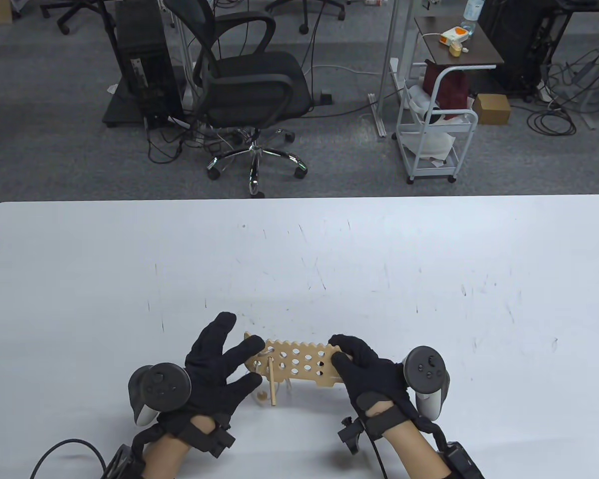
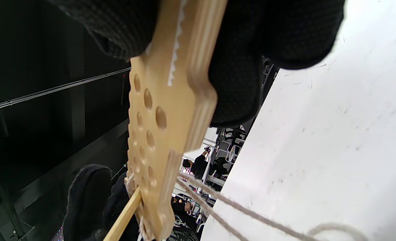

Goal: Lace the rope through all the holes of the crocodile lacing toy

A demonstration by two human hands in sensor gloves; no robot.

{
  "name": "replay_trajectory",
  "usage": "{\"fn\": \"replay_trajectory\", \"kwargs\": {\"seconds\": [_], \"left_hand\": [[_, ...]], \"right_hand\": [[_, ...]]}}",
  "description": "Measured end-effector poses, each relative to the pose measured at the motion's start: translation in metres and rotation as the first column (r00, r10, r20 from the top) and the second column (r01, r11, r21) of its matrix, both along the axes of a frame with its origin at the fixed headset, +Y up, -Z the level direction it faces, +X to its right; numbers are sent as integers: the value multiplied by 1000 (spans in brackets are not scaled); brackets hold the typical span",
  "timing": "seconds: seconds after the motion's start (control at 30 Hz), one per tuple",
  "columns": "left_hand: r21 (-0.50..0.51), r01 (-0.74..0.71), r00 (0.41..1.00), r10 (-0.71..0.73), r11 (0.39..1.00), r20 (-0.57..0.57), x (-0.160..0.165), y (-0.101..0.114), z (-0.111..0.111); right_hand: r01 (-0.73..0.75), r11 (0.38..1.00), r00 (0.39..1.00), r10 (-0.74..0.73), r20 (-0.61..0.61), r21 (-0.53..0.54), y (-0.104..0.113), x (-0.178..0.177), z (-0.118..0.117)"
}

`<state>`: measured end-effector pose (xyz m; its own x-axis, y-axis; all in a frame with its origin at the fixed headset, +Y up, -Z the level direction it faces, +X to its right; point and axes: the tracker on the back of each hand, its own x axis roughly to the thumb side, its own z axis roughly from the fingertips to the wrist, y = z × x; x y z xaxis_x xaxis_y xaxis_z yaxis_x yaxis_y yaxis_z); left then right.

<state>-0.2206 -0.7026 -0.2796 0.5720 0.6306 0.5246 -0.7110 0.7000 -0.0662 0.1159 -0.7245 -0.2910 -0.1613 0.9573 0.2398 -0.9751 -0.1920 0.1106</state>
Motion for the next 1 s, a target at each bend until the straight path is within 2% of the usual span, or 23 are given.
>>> {"fn": "replay_trajectory", "kwargs": {"seconds": [0.2, 0.43, 1.0], "left_hand": [[76, 125, 992, -126, 989, 8, 12, 4, 8], [134, 181, 983, -183, 974, 3, 20, 8, 15], [148, 120, 992, -114, 982, -47, 14, 12, 16]], "right_hand": [[-2, 1000, 1000, 2, -19, -5, 0, -3, 1], [-1, 1000, 999, 1, -43, -11, -1, -5, 1], [-42, 999, 999, 42, -23, -16, -2, -5, 0]]}}
